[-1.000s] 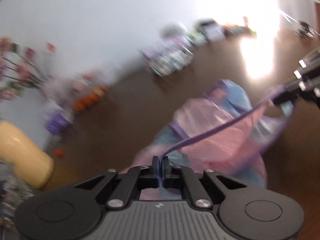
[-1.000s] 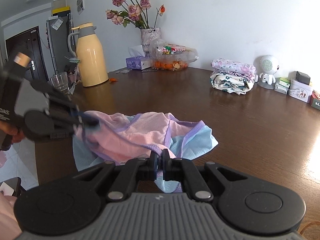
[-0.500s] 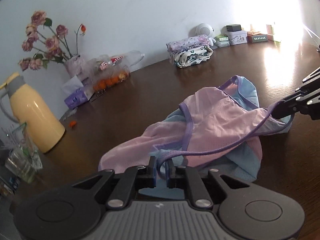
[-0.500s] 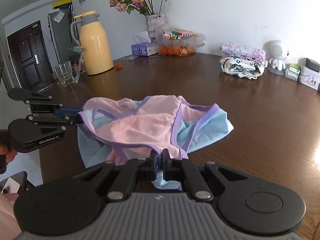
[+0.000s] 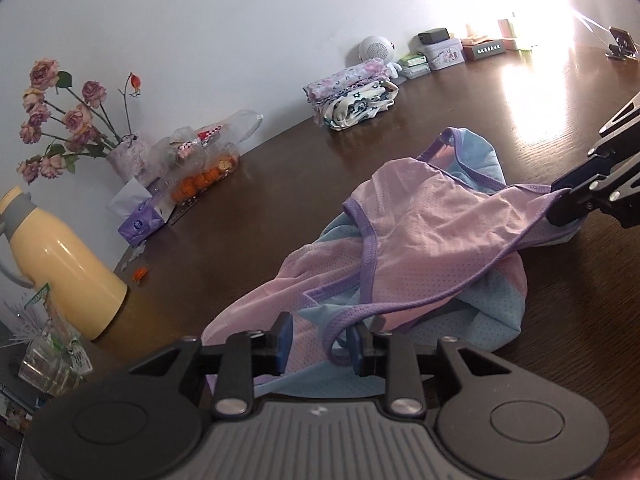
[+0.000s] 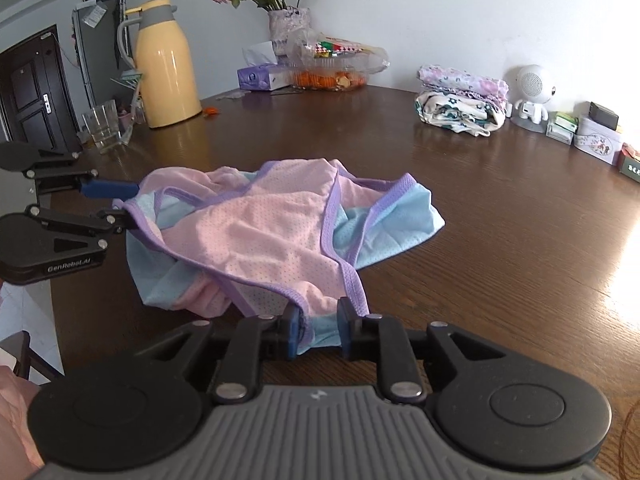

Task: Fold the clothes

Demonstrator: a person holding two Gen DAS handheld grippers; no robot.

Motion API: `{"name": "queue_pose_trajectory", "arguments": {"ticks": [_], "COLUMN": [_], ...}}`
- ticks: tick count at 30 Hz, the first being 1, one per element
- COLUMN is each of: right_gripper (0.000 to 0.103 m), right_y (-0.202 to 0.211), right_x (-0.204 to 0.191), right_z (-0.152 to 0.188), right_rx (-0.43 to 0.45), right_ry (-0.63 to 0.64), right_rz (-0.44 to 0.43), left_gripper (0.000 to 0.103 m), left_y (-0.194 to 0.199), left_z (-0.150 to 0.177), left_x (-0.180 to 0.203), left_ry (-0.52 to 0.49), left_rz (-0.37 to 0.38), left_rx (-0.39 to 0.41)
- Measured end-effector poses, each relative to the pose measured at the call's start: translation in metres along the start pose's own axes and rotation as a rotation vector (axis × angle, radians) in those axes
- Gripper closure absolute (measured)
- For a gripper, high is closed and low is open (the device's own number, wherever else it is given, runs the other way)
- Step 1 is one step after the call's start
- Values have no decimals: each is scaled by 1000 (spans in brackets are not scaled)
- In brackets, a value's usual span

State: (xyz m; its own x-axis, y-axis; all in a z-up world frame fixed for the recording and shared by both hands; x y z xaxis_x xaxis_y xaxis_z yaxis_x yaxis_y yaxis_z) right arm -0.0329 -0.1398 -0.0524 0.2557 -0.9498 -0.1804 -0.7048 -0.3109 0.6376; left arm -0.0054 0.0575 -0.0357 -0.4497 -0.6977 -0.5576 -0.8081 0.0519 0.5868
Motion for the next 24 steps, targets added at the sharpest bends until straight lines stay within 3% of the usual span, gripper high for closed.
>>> {"name": "queue_pose_trajectory", "arguments": {"ticks": [1,5,8,12,17,24], "right_gripper": [73,69,65,55,55,61], "right_y": [1,4,7,8,11,17], "right_x": [-1,-1,0,3,5,1], "right_z": [1,5,5,7,14,19], "right_rx": [-1,5,17,18,-1,-14], "right_ry": [8,29,29,27,-14,-68], "right_rz": [11,58,91,149,153,150], "left_gripper": [76,77,99,99,98,87], "left_y": [-1,-3,-3,0,2,11], "left_z": [0,0,0,1,10,13], "left_x": [0,1,4,6,3,11], "left_ry": [2,15,12,32,78,37], "left_rz": [3,12,30,36,41,55], "left_rx": [2,10,17,29,13,44]}}
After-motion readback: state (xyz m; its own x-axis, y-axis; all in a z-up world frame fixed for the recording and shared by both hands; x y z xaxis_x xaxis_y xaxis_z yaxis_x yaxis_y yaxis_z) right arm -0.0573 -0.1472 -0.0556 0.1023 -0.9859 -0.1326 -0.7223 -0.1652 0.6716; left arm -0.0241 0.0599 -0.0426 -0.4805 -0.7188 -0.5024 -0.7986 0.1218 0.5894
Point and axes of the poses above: each gripper's, at about its wrist camera, not at the fingertips, and y roughly against the way its jaws point, x to its right, z to its underside, the point moved 7 cm from there along -y, roughly the way its jaws point, and after that the axes turned 8 degrees about -y, right-handed, at the moved point
